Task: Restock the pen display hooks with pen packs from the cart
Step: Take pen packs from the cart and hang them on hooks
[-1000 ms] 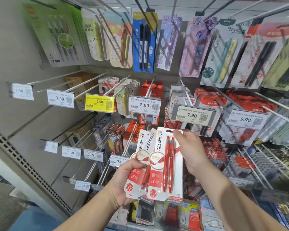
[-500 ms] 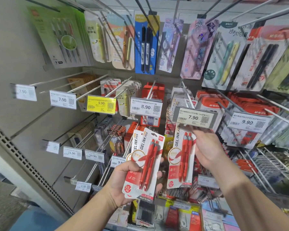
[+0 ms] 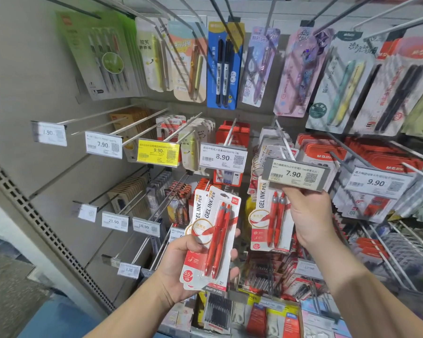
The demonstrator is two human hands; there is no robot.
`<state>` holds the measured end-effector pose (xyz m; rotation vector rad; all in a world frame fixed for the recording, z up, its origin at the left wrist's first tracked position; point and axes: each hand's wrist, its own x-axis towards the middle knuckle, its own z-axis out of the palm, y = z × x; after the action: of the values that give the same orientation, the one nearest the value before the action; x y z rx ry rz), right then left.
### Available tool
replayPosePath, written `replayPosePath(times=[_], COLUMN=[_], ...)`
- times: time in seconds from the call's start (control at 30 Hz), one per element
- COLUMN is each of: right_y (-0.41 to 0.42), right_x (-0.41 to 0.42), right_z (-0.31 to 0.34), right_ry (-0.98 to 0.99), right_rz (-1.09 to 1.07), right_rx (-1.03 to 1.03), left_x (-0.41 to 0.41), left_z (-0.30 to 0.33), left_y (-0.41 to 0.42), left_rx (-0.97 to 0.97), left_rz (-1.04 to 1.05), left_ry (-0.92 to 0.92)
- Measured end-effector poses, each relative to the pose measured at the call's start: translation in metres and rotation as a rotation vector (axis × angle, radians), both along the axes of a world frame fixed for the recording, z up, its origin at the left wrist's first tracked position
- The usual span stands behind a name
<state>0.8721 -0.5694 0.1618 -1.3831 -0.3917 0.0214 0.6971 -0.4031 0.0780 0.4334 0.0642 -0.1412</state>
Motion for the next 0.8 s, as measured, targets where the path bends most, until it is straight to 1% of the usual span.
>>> replayPosePath(times=[0.1, 0.33, 0.67, 0.8], right_y=[-0.0012, -0.0023, -0.0016, -0.0008], right_x=[-0.0015, 0.0001, 0.0005, 0.0013], right_z=[-0.0036, -0.0016, 0.0024, 0.0048], right_ry=[-0.053, -0.071, -0.017, -0.005], right_rz=[-0.019, -0.122, -0.09, -0.089], right_rx=[-0.03, 0.045, 0.056, 0.068], left_x=[-0.0011, 0.0031, 0.0046, 0.0026], left_z=[-0.0001, 0.0017, 0.0016, 0.0036], left_y=[0.0006, 0.0009, 0.0006, 0.0004], left_rx=[-0.017, -0.011, -0.003, -0.042], left_rz=[-0.003, -0.008, -0.007, -0.027], left_ry=[-0.013, -0.02, -0.02, -0.049])
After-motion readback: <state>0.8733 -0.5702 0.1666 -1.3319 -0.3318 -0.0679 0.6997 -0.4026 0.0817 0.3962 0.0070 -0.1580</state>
